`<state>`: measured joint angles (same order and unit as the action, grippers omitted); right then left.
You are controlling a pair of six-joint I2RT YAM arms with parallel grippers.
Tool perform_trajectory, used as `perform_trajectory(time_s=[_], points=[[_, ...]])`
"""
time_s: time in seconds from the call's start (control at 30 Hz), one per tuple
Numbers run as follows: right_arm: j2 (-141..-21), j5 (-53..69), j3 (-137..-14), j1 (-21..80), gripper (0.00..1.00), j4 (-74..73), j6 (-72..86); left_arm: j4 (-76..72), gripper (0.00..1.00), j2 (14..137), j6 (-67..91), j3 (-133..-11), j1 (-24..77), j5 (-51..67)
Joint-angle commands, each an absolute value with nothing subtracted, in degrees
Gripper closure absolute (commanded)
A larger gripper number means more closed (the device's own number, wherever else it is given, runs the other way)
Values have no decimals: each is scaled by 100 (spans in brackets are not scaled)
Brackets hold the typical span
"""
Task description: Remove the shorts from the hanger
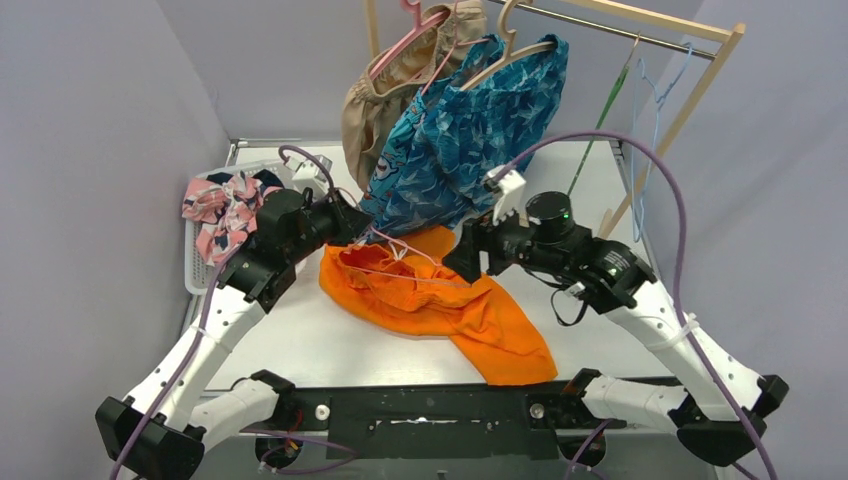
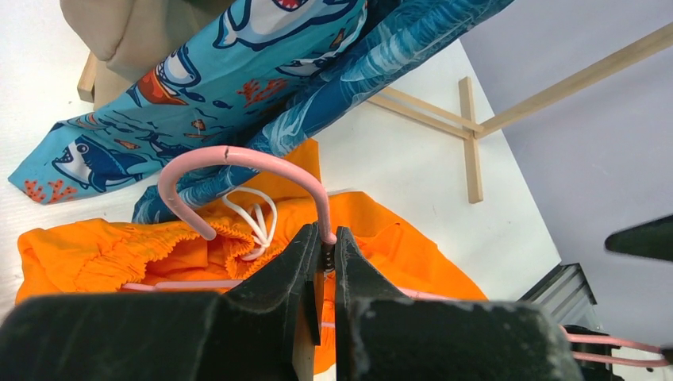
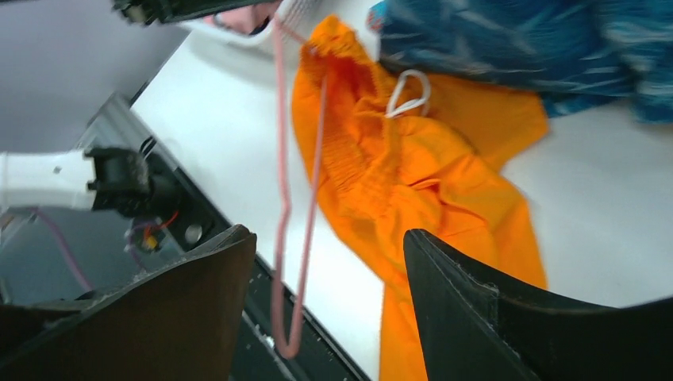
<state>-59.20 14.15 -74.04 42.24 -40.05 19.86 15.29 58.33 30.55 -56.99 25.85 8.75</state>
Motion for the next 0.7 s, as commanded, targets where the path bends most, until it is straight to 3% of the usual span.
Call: perform_trajectory(time_s=[0.0, 0.17, 0.3, 0.4, 0.5, 0.6, 0.67], points=[[-6454, 1946, -7725, 4826, 30, -3889, 1868, 1391, 100, 5810, 2956, -5663, 2649, 1028], [-7110, 1426, -7854, 5211, 34, -3960, 1876, 1415, 100, 5888, 2925, -5694, 2693, 1104], [-7373, 1270, -7940, 5216, 48, -3943, 1916, 1406, 100, 5840, 2838, -5654, 2713, 1167], [-7404, 1071, -7919, 5221, 66, -3896, 1976, 1402, 100, 5779, 2808, -5615, 2725, 1212], [-7462, 741, -7997, 5219, 90, -4170, 2020, 1389, 100, 5745, 2833, -5590, 2733, 1217], [-7358, 714, -7947, 5225, 100, -4396, 2045, 1407, 100, 5718, 2839, -5619, 2733, 1228], [-7150, 761, -7797, 5221, 100, -4424, 2123, 1415, 88, 5672, 2854, -5625, 2733, 1222]])
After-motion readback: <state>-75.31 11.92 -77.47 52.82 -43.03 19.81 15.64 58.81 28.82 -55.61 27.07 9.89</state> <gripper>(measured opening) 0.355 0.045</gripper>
